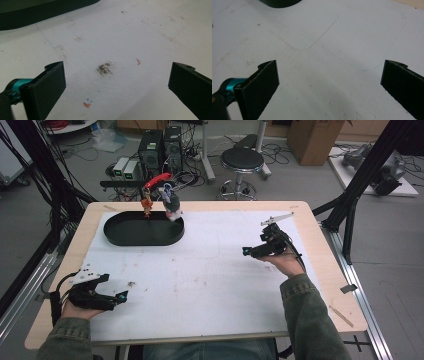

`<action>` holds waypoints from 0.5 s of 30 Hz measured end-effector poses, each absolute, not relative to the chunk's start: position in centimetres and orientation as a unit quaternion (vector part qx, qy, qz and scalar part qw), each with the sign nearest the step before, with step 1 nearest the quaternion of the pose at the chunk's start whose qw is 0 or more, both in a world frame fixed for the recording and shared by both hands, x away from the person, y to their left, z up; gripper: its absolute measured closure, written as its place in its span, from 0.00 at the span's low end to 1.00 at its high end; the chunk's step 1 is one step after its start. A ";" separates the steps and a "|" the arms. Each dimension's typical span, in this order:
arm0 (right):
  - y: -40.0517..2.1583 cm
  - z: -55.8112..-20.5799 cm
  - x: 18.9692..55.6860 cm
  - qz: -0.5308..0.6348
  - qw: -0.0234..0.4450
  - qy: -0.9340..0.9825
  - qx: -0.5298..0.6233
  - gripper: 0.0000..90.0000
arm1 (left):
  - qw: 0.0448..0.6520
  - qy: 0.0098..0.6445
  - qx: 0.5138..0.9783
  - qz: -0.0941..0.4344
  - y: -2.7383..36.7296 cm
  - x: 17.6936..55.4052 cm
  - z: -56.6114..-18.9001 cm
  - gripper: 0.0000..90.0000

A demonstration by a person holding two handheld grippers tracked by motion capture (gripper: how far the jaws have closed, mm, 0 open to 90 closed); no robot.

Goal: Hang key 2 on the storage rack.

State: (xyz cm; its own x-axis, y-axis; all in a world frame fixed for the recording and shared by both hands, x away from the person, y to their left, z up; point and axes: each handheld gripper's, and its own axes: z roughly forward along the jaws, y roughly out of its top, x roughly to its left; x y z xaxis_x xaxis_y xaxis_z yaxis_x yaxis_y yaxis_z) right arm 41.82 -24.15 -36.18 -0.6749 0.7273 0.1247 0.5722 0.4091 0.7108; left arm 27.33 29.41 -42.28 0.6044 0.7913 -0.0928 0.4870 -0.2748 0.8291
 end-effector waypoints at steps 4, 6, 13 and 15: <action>-24.5 -36.8 41.0 0.378 0.105 0.833 0.389 0.01 | 0.441 0.411 0.779 0.173 29.4 27.3 -42.3 0.02; -24.7 -37.0 40.7 0.383 0.102 0.833 0.386 0.01 | 0.441 0.411 0.779 0.173 29.4 27.3 -42.3 0.02; -25.8 -37.8 39.6 0.388 0.107 0.829 0.388 0.01 | 0.440 0.412 0.779 0.172 29.4 27.2 -42.3 0.02; -26.2 -38.1 39.3 0.386 0.106 0.829 0.390 0.01 | 0.439 0.412 0.780 0.172 29.4 27.2 -42.3 0.02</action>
State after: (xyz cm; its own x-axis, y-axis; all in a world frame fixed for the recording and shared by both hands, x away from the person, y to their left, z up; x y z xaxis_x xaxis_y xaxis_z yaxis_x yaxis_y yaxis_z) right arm 39.34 -26.16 -38.14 -0.6733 0.7285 0.1263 0.5653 0.3971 0.7230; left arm 27.22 29.39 -42.35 0.6016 0.7933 -0.0930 0.4905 -0.2750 0.8269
